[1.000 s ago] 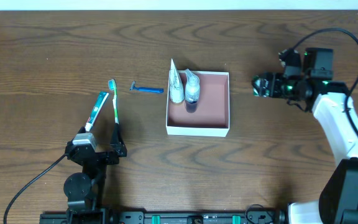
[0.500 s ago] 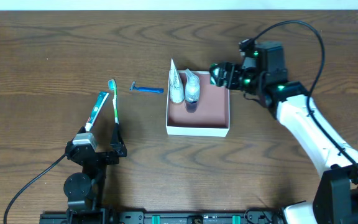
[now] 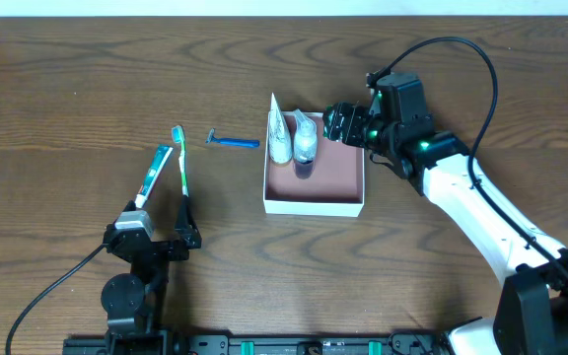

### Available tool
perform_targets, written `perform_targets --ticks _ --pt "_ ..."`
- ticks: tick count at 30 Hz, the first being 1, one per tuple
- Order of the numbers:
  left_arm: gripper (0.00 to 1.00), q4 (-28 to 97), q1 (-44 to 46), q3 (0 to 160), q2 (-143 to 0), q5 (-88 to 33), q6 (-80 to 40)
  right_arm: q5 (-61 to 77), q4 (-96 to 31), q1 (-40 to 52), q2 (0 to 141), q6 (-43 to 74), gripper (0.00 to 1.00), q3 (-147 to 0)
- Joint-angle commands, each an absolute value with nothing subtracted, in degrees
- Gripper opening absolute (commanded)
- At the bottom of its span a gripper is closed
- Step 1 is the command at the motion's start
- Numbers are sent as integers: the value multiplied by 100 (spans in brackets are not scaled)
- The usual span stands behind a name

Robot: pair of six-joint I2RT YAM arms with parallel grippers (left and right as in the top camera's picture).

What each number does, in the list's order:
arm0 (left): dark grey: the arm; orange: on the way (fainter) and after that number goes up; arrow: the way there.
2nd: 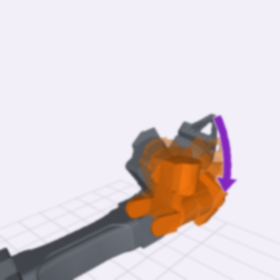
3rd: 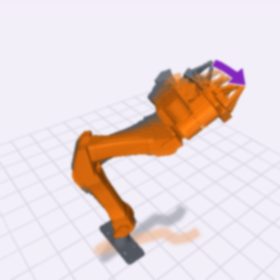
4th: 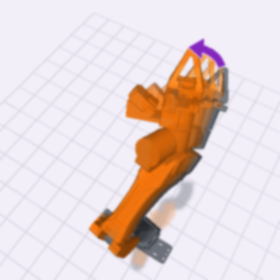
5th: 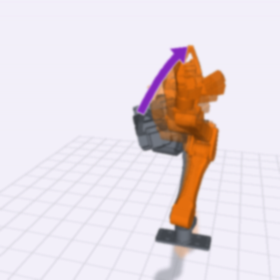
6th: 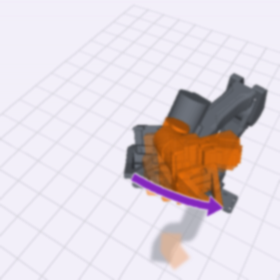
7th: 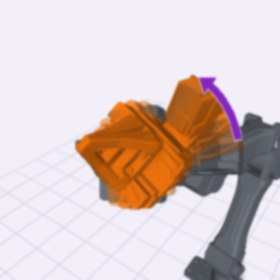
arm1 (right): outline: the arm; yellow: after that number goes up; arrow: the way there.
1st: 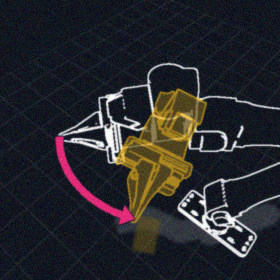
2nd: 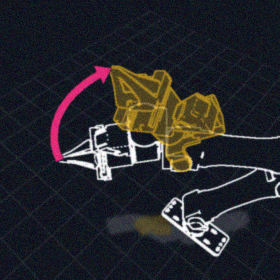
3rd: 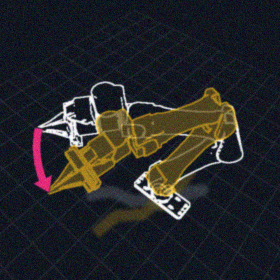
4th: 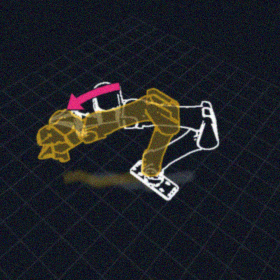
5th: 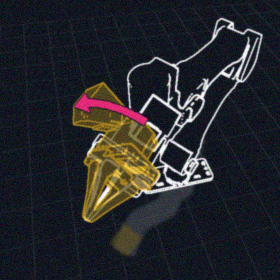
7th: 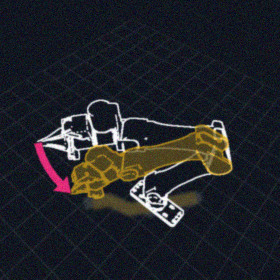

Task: Pack container
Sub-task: 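Carry the soap bar into the box and lay it down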

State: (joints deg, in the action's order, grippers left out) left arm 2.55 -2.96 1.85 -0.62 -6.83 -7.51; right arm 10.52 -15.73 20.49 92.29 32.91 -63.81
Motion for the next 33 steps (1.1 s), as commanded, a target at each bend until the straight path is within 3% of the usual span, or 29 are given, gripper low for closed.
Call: perform_targets --ticks 1,12,21,33 --pt "98 349 -331 25 -34 -683 -742 923 -1428 2104 9454 3382 89 -6464" --pt "98 349 -331 25 -34 -683 -740 1092 -1199 2106 9944 3382 87 -6464" --pt "98 351 -331 25 -34 -683 -742 1092 -1221 2106 9944 3315 99 -6464" --pt "98 351 -331 25 -34 -683 -740 1096 -1184 2104 9944 3245 99 -6464"
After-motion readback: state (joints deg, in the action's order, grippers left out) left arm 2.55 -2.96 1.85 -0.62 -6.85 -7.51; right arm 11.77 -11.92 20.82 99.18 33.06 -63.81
